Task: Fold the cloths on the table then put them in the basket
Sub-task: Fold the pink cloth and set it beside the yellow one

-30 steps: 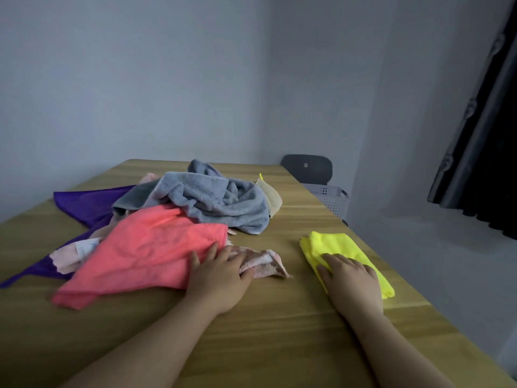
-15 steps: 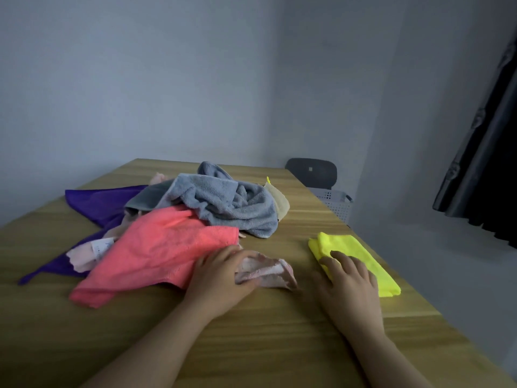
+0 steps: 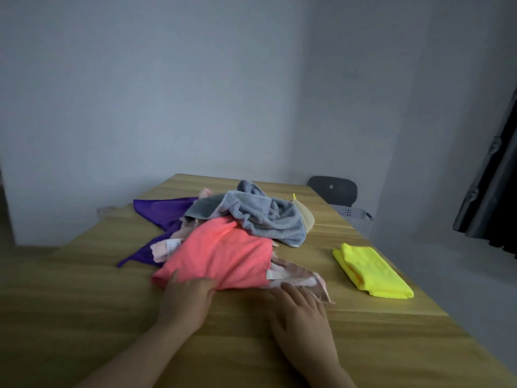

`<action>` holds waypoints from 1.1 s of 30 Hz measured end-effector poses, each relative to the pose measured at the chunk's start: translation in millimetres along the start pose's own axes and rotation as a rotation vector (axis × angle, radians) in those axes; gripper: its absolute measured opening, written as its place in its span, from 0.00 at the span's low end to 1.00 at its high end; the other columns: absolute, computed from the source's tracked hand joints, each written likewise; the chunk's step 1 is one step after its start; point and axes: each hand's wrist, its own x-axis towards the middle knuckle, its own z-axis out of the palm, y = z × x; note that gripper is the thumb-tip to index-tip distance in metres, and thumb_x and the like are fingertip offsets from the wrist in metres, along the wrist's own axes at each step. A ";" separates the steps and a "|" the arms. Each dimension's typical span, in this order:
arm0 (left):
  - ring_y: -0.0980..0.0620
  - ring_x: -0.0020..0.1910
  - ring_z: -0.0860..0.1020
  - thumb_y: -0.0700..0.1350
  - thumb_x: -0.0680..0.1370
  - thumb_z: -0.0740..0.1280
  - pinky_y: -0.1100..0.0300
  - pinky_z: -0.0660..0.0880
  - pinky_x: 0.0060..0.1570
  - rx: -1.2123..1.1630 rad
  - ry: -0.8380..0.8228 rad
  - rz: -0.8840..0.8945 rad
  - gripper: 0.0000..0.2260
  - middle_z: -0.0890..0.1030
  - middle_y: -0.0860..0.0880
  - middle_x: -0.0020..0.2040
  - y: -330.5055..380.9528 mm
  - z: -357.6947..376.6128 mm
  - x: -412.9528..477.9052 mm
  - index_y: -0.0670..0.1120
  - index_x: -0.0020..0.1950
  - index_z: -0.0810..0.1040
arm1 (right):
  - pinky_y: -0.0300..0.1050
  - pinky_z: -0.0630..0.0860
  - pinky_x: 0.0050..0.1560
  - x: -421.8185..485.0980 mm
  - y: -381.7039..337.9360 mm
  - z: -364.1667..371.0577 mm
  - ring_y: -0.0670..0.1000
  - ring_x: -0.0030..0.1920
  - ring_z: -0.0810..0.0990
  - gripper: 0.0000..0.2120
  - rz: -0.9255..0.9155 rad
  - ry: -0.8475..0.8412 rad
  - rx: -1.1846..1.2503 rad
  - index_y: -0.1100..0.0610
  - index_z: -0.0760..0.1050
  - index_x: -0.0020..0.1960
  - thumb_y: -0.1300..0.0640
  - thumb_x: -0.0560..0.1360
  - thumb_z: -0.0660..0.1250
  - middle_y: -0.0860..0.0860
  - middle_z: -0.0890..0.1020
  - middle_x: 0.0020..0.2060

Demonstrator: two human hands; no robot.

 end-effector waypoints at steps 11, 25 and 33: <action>0.61 0.40 0.72 0.41 0.78 0.64 0.69 0.65 0.37 -0.602 0.208 -0.182 0.10 0.79 0.56 0.45 -22.2 -16.1 -27.3 0.50 0.57 0.80 | 0.52 0.53 0.69 18.9 -21.1 21.2 0.48 0.75 0.52 0.26 0.308 -0.328 0.047 0.38 0.51 0.74 0.38 0.76 0.50 0.42 0.54 0.75; 0.66 0.47 0.79 0.39 0.75 0.67 0.67 0.73 0.47 -0.864 0.179 -0.041 0.19 0.81 0.65 0.44 0.8 -21.9 -29.2 0.66 0.43 0.77 | 0.48 0.62 0.67 32.2 -27.6 30.6 0.49 0.73 0.55 0.40 -0.007 -0.057 0.265 0.31 0.39 0.70 0.40 0.71 0.65 0.43 0.46 0.75; 0.66 0.60 0.71 0.42 0.72 0.72 0.67 0.69 0.61 -0.696 0.168 0.084 0.23 0.71 0.74 0.55 2.0 -13.1 -32.5 0.68 0.56 0.71 | 0.25 0.68 0.41 35.2 -18.3 27.9 0.49 0.49 0.79 0.09 0.344 0.142 0.858 0.51 0.78 0.48 0.63 0.76 0.62 0.41 0.79 0.41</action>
